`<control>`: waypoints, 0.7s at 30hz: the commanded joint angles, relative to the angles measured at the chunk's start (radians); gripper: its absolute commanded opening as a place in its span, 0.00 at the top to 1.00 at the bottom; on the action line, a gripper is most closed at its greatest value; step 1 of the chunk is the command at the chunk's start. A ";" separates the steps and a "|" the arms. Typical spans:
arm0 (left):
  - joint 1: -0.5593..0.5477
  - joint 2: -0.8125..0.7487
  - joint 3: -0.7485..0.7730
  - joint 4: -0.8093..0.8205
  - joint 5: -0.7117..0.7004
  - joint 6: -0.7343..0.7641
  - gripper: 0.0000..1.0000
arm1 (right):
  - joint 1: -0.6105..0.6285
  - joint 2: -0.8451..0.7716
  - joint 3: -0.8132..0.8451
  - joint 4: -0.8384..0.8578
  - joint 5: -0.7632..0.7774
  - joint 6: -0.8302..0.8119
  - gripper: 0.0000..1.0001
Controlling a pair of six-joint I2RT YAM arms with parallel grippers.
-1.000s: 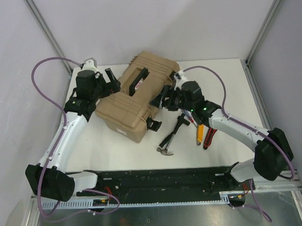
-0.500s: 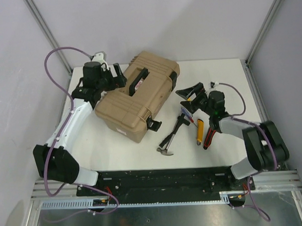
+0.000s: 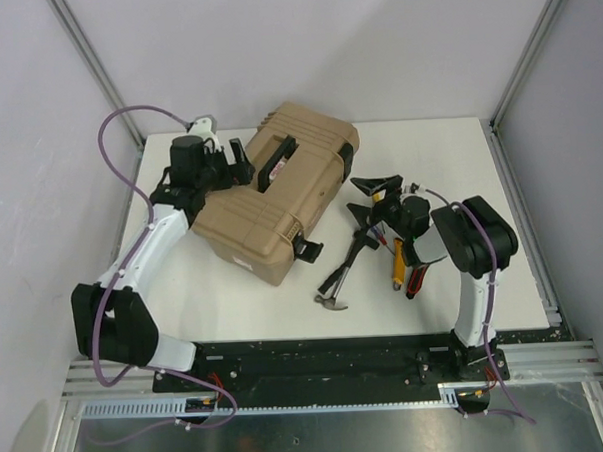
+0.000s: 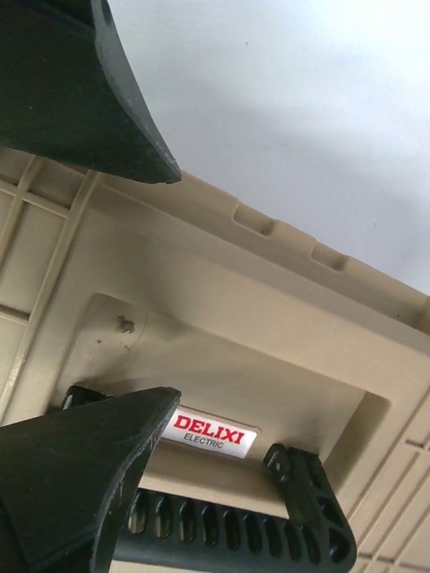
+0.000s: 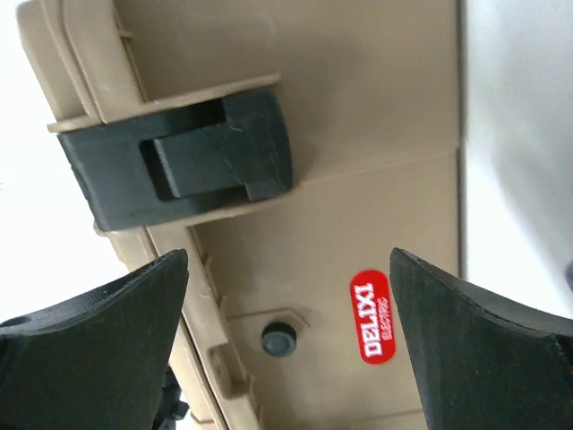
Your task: Pack the tool kit
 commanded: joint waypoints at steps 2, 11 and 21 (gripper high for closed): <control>-0.008 -0.055 -0.127 -0.105 0.194 -0.100 0.03 | 0.005 0.040 0.084 0.338 0.081 0.035 0.01; -0.009 -0.120 -0.215 -0.105 0.336 -0.214 0.08 | 0.018 0.118 0.194 0.340 0.156 0.089 0.01; -0.010 -0.121 -0.211 -0.105 0.368 -0.233 0.09 | 0.052 0.192 0.329 0.340 0.213 0.130 0.02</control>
